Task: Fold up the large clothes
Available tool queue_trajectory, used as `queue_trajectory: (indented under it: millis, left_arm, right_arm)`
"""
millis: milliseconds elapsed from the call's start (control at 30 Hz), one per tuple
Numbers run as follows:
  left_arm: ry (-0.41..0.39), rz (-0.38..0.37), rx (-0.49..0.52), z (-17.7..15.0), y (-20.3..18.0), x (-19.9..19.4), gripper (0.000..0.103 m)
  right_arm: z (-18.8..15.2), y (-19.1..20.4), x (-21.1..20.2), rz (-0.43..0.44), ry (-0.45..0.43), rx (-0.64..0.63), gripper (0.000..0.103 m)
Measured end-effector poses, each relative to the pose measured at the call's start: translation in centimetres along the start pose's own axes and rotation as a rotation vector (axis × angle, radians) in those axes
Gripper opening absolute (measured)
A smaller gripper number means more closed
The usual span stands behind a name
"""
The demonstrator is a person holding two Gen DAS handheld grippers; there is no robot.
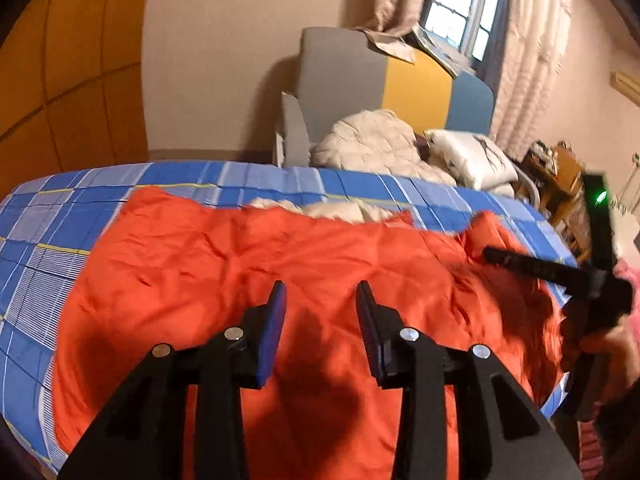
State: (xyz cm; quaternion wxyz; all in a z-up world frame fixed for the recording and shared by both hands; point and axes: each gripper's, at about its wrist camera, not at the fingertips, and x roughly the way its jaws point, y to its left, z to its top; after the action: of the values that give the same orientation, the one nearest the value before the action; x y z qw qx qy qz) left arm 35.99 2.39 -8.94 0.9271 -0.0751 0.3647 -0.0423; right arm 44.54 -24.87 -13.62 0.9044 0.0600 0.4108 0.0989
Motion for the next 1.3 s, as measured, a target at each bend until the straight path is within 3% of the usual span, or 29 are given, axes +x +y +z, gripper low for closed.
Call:
queue_trajectory:
  millis: [67,133,300,400,467,533,633,900,1133,1300]
  left_arm:
    - [0.028,-0.009,-0.002,-0.6,-0.8,0.8,0.035]
    - [0.042,-0.014,-0.007,-1.3,-1.2,1.3,0.035]
    - [0.050,-0.021,-0.002,-2.4,-1.9,1.9,0.035]
    - [0.048,-0.020,0.009,-2.6,-2.3,2.0,0.035]
    - [0.051,-0.021,0.013,-2.8,-2.3,2.2,0.035]
    - [0.055,-0.023,0.014,-2.9,-2.2,2.4,0.035]
    - [0.062,-0.027,0.016,-2.9,-1.9,2.9,0.035]
    - [0.084,-0.048,0.009,-3.3,-1.5,4.3,0.035]
    - [0.114,-0.112,-0.052,-3.9,-0.3,5.7,0.036]
    - [0.100,-0.153,-0.102,-3.4,1.0,4.5,0.032]
  right_arm:
    - [-0.8,-1.3,-1.9,0.027,-0.027,0.044,0.043]
    - [-1.7,-2.9,-3.7,0.035,-0.056,0.093,0.062]
    - [-4.8,-7.3,-6.4,0.097,-0.073,0.224,0.064]
    - [-7.0,-9.8,-6.8,0.145,-0.060,0.310,0.073]
    - [-8.3,-11.2,-6.8,0.172,-0.054,0.364,0.073]
    - [-9.8,-12.6,-6.4,0.218,-0.038,0.438,0.083]
    - [-11.5,-13.9,-5.6,0.266,-0.022,0.503,0.084]
    - [-13.1,-14.0,-3.1,0.411,0.025,0.586,0.093]
    - [-12.8,-13.5,-1.1,0.433,0.036,0.632,0.093]
    - [-12.5,-13.3,-0.7,0.413,0.039,0.612,0.093]
